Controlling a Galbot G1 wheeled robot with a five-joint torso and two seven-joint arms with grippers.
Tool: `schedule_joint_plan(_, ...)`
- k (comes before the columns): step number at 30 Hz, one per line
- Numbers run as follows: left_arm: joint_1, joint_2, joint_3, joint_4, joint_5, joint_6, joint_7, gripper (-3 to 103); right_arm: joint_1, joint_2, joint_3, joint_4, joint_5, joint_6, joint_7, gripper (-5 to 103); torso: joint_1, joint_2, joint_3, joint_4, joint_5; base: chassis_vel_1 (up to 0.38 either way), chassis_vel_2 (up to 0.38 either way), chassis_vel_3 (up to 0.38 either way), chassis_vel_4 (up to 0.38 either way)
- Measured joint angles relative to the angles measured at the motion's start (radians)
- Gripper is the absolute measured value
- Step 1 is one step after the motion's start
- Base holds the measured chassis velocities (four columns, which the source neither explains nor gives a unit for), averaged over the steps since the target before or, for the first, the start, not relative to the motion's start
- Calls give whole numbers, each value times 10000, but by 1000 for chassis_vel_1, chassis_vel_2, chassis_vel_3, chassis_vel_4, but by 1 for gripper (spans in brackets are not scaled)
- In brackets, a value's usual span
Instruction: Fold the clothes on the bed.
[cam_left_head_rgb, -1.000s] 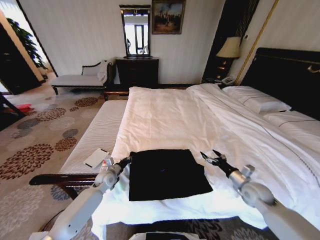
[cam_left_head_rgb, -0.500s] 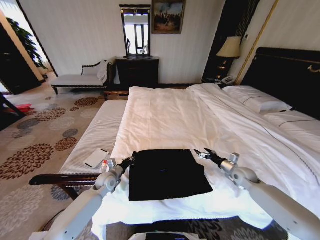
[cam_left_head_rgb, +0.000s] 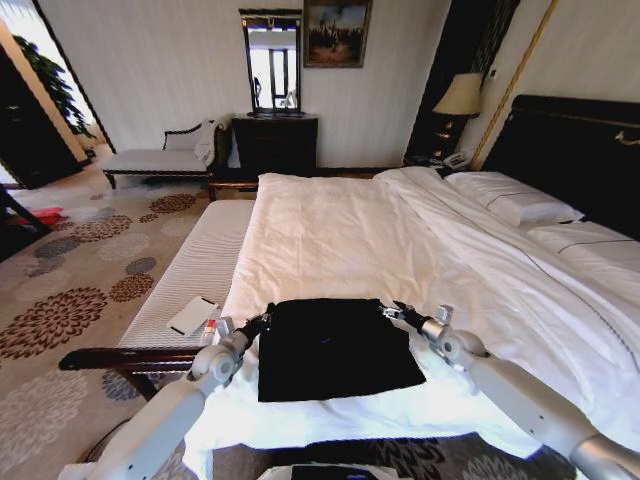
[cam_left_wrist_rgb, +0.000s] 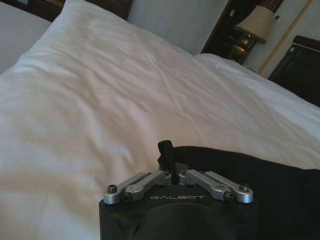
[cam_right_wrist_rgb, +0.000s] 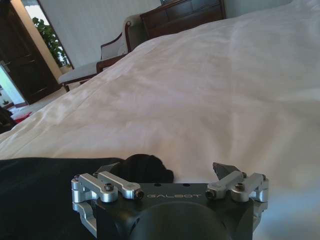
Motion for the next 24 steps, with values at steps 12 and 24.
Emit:
schedule_joint_plan(12, -16, 82, -16, 60, 45, -5, 74, 1, 409, 250, -544, -357, -314, -27, -75, 94, -1, 1, 0, 0, 1, 0, 0, 0, 0)
schedule_joint_plan(24, -88, 36, 36, 102, 25, -5, 58, 1, 342, 300, -525, -337, -368, -51, -142, 56, -1, 0, 0, 0, 2, 0, 0, 0, 0)
